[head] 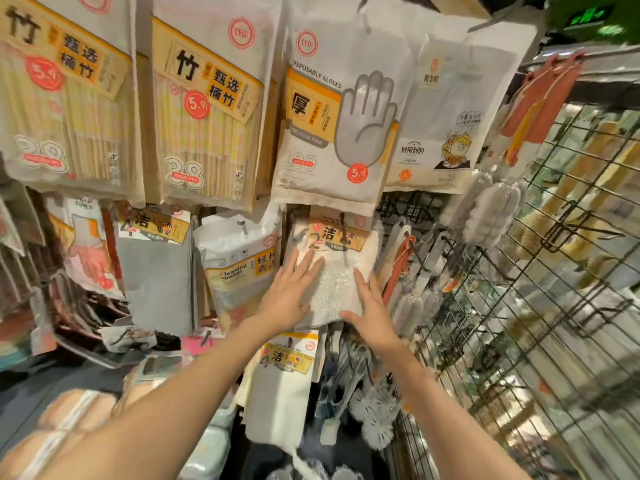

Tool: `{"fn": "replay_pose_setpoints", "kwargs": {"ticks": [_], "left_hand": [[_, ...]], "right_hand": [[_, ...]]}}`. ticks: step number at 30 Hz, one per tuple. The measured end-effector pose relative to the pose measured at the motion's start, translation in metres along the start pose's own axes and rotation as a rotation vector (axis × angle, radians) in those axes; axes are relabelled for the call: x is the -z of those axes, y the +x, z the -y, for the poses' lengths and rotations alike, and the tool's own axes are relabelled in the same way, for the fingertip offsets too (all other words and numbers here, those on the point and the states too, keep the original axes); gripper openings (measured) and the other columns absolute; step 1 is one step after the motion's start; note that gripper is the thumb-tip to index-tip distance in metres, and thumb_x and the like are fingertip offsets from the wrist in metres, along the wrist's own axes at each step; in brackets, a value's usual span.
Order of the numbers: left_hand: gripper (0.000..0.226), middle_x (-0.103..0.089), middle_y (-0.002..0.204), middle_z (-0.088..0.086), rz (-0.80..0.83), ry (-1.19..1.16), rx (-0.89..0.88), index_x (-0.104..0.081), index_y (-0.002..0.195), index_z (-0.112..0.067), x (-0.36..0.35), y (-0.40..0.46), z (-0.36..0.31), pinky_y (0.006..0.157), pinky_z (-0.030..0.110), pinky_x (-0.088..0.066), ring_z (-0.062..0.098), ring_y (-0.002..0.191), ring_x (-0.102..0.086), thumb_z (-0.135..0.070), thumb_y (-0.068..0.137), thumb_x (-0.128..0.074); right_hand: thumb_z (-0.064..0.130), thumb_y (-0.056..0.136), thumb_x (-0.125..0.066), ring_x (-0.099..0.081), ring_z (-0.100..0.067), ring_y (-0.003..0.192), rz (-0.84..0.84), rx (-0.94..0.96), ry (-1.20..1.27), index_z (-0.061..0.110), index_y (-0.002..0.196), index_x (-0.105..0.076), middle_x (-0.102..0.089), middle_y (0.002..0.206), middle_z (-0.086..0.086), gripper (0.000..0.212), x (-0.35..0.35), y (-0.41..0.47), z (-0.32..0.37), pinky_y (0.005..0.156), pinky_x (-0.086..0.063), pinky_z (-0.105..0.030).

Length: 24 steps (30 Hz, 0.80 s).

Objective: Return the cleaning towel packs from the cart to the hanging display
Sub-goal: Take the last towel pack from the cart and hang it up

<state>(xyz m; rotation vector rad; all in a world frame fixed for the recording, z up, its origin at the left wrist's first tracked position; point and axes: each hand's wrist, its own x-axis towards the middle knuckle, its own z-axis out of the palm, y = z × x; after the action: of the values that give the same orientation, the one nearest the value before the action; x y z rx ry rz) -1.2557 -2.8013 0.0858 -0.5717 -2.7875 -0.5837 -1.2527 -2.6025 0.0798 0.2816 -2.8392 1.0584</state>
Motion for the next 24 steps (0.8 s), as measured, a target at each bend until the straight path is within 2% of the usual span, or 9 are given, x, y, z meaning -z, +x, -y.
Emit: {"fn": "replay_pose_setpoints", "kwargs": {"ticks": [1, 5, 8, 11, 13, 15, 17, 20, 24], "left_hand": [[0.102, 0.029, 0.151, -0.011, 0.022, 0.007, -0.003, 0.018, 0.140, -0.040, -0.007, -0.008, 0.005, 0.116, 0.041, 0.006, 0.016, 0.135, 0.035, -0.010, 0.085, -0.062], [0.106, 0.030, 0.149, -0.012, 0.086, -0.061, 0.032, 0.023, 0.136, -0.038, -0.038, -0.043, 0.021, 0.116, 0.046, 0.002, 0.015, 0.137, 0.030, -0.013, 0.084, -0.066], [0.108, 0.032, 0.148, -0.013, 0.147, -0.099, 0.090, 0.025, 0.139, -0.031, -0.066, -0.069, 0.033, 0.116, 0.047, 0.000, 0.019, 0.141, 0.025, -0.020, 0.083, -0.068], [0.108, 0.033, 0.147, -0.014, 0.167, -0.174, 0.186, 0.024, 0.140, -0.033, -0.089, -0.091, 0.044, 0.116, 0.046, 0.002, 0.017, 0.141, 0.026, -0.020, 0.084, -0.068], [0.107, 0.031, 0.149, -0.011, 0.188, -0.188, 0.225, 0.024, 0.140, -0.030, -0.100, -0.103, 0.050, 0.116, 0.046, 0.002, 0.018, 0.142, 0.025, -0.022, 0.085, -0.068], [0.106, 0.030, 0.151, -0.008, 0.200, -0.209, 0.250, 0.019, 0.144, -0.025, -0.108, -0.110, 0.053, 0.117, 0.048, 0.000, 0.018, 0.143, 0.024, -0.022, 0.084, -0.069], [0.106, 0.029, 0.152, -0.008, 0.189, -0.245, 0.251, 0.014, 0.147, -0.024, -0.115, -0.113, 0.055, 0.117, 0.049, -0.001, 0.018, 0.143, 0.024, -0.020, 0.083, -0.070], [0.108, 0.027, 0.152, -0.008, 0.144, -0.282, 0.235, 0.013, 0.146, -0.025, -0.123, -0.111, 0.057, 0.118, 0.049, -0.002, 0.019, 0.143, 0.024, -0.021, 0.081, -0.073], [0.109, 0.024, 0.152, -0.010, 0.106, -0.314, 0.236, 0.013, 0.145, -0.025, -0.132, -0.110, 0.063, 0.119, 0.049, -0.002, 0.018, 0.143, 0.023, -0.017, 0.079, -0.074]], "right_hand": [[0.026, 0.085, -0.067, -0.006, -0.012, 0.145, 0.018, -0.023, -0.005, 0.056, 0.140, 0.002, 0.012, 0.151, 0.021, 0.094, -0.008, -0.006, -0.002, 0.117, -0.013, -0.042], [0.038, 0.079, -0.070, -0.005, 0.000, 0.138, 0.073, -0.035, 0.165, 0.051, 0.143, -0.010, 0.000, 0.155, 0.012, 0.088, -0.042, -0.034, -0.012, 0.095, -0.020, -0.003], [0.016, 0.083, -0.070, -0.012, -0.016, 0.144, 0.123, -0.029, 0.119, 0.033, 0.148, -0.011, -0.010, 0.158, -0.003, 0.090, -0.073, -0.049, -0.017, 0.094, -0.021, -0.006], [0.010, 0.083, -0.068, -0.031, -0.020, 0.135, 0.073, -0.016, 0.113, 0.028, 0.149, -0.017, -0.028, 0.148, -0.005, 0.085, -0.102, -0.056, -0.017, 0.092, -0.030, -0.009], [0.015, 0.084, -0.069, -0.027, -0.015, 0.136, 0.043, -0.033, 0.169, 0.030, 0.148, -0.018, -0.022, 0.152, -0.001, 0.083, -0.119, -0.062, -0.015, 0.081, -0.027, -0.002], [0.023, 0.084, -0.069, -0.013, -0.007, 0.142, 0.046, -0.039, 0.252, 0.034, 0.146, -0.015, -0.006, 0.157, 0.005, 0.083, -0.137, -0.071, -0.016, 0.086, -0.023, 0.002], [0.012, 0.086, -0.066, -0.001, 0.000, 0.141, 0.060, -0.017, 0.299, 0.034, 0.144, -0.010, 0.005, 0.155, 0.010, 0.084, -0.154, -0.081, -0.021, 0.088, -0.019, 0.008], [0.008, 0.087, -0.063, 0.013, 0.012, 0.134, 0.051, 0.019, 0.263, 0.035, 0.144, -0.004, 0.011, 0.154, 0.015, 0.087, -0.164, -0.081, -0.031, 0.100, -0.012, 0.003], [0.010, 0.087, -0.064, 0.013, 0.009, 0.138, 0.028, 0.049, 0.202, 0.034, 0.144, 0.002, 0.010, 0.156, 0.013, 0.091, -0.168, -0.074, -0.041, 0.092, -0.008, 0.010]]}}
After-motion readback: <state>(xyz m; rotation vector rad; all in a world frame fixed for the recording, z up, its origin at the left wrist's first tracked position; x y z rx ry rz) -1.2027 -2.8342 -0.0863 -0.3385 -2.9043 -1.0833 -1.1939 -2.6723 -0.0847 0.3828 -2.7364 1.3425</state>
